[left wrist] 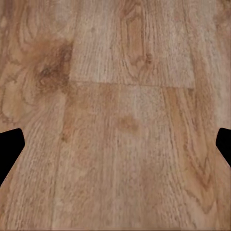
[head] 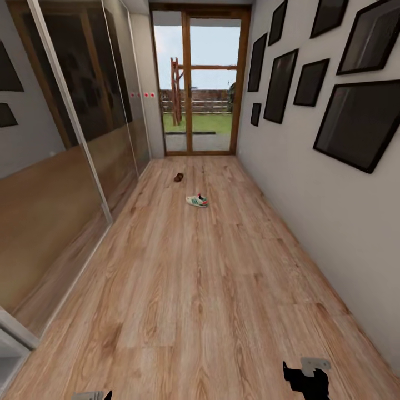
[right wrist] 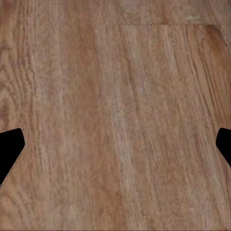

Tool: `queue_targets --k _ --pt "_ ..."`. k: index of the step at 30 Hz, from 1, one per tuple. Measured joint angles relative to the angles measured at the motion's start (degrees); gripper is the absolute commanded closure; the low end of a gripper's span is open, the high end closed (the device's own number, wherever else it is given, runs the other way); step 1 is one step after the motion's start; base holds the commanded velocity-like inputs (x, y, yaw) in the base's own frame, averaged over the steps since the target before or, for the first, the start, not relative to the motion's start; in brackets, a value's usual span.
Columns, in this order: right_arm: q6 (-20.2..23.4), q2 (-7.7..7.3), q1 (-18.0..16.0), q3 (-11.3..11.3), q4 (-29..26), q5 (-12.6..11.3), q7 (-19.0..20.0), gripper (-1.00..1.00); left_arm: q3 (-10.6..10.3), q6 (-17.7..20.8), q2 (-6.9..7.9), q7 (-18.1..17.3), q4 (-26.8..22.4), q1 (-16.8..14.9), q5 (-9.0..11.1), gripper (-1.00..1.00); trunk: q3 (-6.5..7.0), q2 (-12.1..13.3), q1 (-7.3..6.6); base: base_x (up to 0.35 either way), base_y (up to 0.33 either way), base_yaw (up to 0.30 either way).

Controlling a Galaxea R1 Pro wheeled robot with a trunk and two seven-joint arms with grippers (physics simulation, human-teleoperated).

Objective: Pick up the two gym shoes and the two sandals from the corridor floor and place them onto the hallstand (shoe rack) in the corridor, making sure they are on the rack and not on the floor. Arrange them so the two gym shoes are next to each other and the two sandals are next to each other.

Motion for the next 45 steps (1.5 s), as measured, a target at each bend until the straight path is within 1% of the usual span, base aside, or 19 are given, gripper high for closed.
queue_targets --k 45 --pt "-0.02 0.03 0.0 0.0 0.0 0.0 0.0 -1.0 0.0 0.0 0.0 0.0 0.0 0.0 -0.03 -1.0 0.0 0.0 0.0 0.332 -0.114 0.003"
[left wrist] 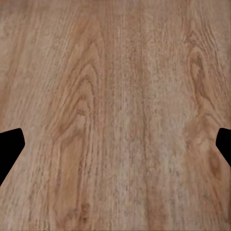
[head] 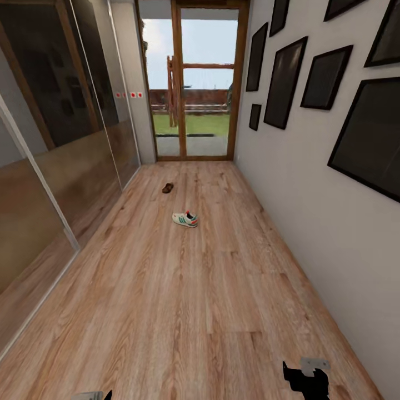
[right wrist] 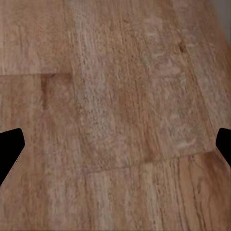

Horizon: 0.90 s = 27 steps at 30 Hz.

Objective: Pick up the two gym shoes and the two sandals from the corridor floor and place them onto the hallstand (shoe rack) in the corridor, making sure they are on the rack and not on the floor. Arrange them so the two gym shoes are next to each other and the two sandals are next to each other.

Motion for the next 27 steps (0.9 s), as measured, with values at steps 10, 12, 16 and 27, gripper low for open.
queue_targets --k 10,12,16,27 --pt "-0.04 0.04 -0.01 0.0 -0.03 0.0 0.0 -1.0 0.0 0.0 0.0 0.0 -0.01 0.01 0.02 -1.0 0.0 0.0 0.0 0.318 -0.138 0.177" --pt "-0.05 0.04 -0.01 0.0 -0.03 0.0 0.0 -1.0 0.0 0.0 0.0 0.0 -0.01 0.01 0.01 -1.0 0.0 0.0 0.0 0.312 -0.155 0.251" --pt "-0.07 0.03 -0.01 0.0 0.0 0.0 0.0 -1.0 0.0 0.0 0.0 0.0 -0.01 0.01 0.03 -1.0 0.0 0.0 0.0 0.31 -0.16 0.26" --pt "-0.07 -0.03 0.0 0.0 -0.05 0.0 0.01 -1.0 0.0 0.0 0.0 0.0 0.0 0.0 0.03 -1.0 0.0 0.0 0.0 0.308 -0.165 0.102"
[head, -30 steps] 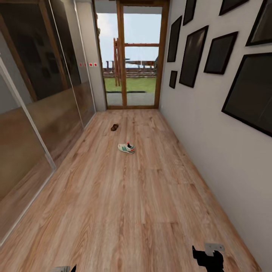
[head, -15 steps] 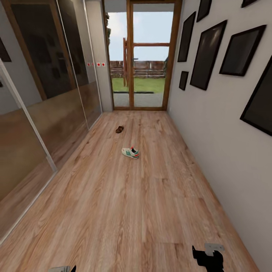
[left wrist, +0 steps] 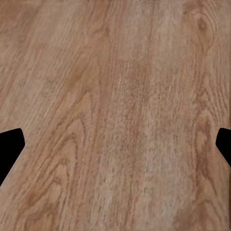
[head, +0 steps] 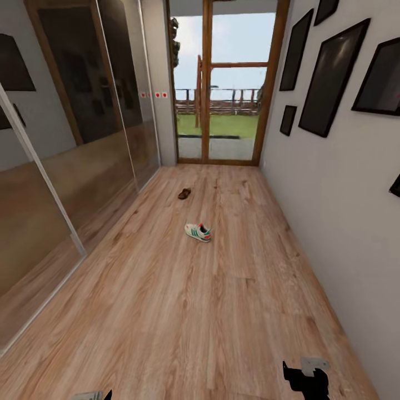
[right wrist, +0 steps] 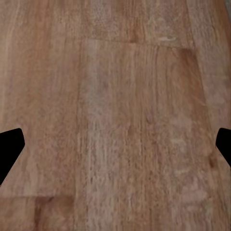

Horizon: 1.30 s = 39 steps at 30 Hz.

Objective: Pick up the two gym shoes and the two sandals from the corridor floor and place them onto the hallstand (shoe rack) in the corridor, making sure they are on the rack and not on the floor. Arrange them so the two gym shoes are next to each other and the two sandals are next to each other.

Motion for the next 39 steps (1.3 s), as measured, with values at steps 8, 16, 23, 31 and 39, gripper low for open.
queue_targets --k 8,16,23,31,39 --pt "-0.01 -0.23 0.0 0.0 0.05 0.08 0.14 -1.0 0.0 0.0 0.0 0.0 0.0 0.0 -0.01 -1.0 0.0 0.0 0.0 0.307 -0.167 0.009" --pt "0.0 -0.27 0.0 0.0 0.0 0.07 0.16 -1.0 0.0 0.0 0.0 0.0 0.0 0.0 0.0 -1.0 0.0 0.0 0.0 0.307 -0.167 0.001" --pt "-0.01 -0.12 0.0 0.0 -0.11 0.01 0.14 -1.0 0.0 0.0 0.0 0.0 0.0 0.0 0.0 -1.0 0.0 0.0 0.0 0.307 -0.168 0.001" --pt "-0.01 -0.03 -0.01 0.0 -0.11 0.0 0.07 -1.0 0.0 0.0 0.0 0.0 -0.01 0.01 0.01 -1.0 0.0 0.0 0.0 0.304 -0.173 0.129" --pt "-0.01 -0.02 -0.01 0.01 -0.11 0.0 0.07 -1.0 0.03 0.0 0.0 0.0 -0.02 0.02 0.01 -1.0 0.0 0.0 0.0 0.297 -0.185 0.268"
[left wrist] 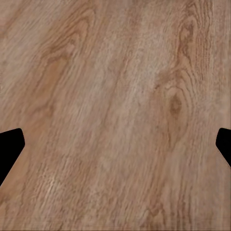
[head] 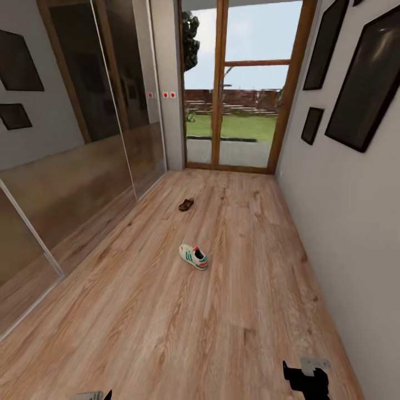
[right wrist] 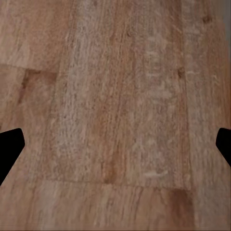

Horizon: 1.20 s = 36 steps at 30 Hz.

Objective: Pick up the two gym shoes and the two sandals from the corridor floor and place them onto the hallstand (shoe rack) in the corridor, making sure they are on the rack and not on the floor. Arrange them so the two gym shoes are next to each other and the two sandals are next to each other.

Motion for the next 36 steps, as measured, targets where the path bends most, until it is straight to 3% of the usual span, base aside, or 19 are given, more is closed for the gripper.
queue_targets --k 22,36 --pt "0.0 0.05 0.01 0.08 -0.01 -0.07 0.06 -1.0 0.15 -0.01 0.08 0.0 0.02 -0.01 0.6 -1.0 0.0 0.0 0.0 0.295 -0.192 0.031" --pt "0.0 0.09 0.0 0.08 0.0 -0.09 0.03 -1.0 -0.02 0.0 0.09 0.0 -0.01 0.0 0.54 -1.0 0.0 0.0 0.0 0.287 -0.192 0.241"
